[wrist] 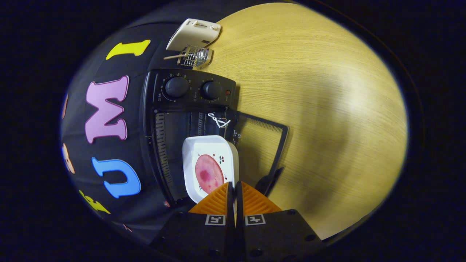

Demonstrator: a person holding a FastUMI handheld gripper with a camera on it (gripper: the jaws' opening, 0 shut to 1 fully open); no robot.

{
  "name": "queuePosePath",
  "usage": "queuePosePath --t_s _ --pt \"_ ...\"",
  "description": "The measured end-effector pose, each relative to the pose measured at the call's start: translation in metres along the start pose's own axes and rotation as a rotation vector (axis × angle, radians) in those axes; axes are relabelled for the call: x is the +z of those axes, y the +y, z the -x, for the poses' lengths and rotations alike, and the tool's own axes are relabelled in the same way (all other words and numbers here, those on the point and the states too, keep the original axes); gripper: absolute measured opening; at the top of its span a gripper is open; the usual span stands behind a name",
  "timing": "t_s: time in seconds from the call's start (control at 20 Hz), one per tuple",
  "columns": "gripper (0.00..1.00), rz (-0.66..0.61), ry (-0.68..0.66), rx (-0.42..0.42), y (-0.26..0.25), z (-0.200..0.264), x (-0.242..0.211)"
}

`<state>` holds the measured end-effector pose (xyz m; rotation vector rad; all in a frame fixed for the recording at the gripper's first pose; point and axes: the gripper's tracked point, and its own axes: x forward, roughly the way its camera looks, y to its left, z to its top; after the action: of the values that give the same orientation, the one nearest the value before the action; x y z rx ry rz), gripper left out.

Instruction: Open the toaster oven, put the food inside, and close the toaster oven door.

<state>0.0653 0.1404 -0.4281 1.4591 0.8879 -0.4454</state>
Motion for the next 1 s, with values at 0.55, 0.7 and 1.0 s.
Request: queuePosePath --t_s 0.55,0.7,1.0 --pt "0.09 -0.116 -0.082 -0.020 0.058 -0.070 -0.010" --pt "0.19 -0.131 -0.075 0.004 0.060 -0.070 -0.006" --pt "0.66 -0.089 0.013 -0.014 0.053 -0.042 -0.018"
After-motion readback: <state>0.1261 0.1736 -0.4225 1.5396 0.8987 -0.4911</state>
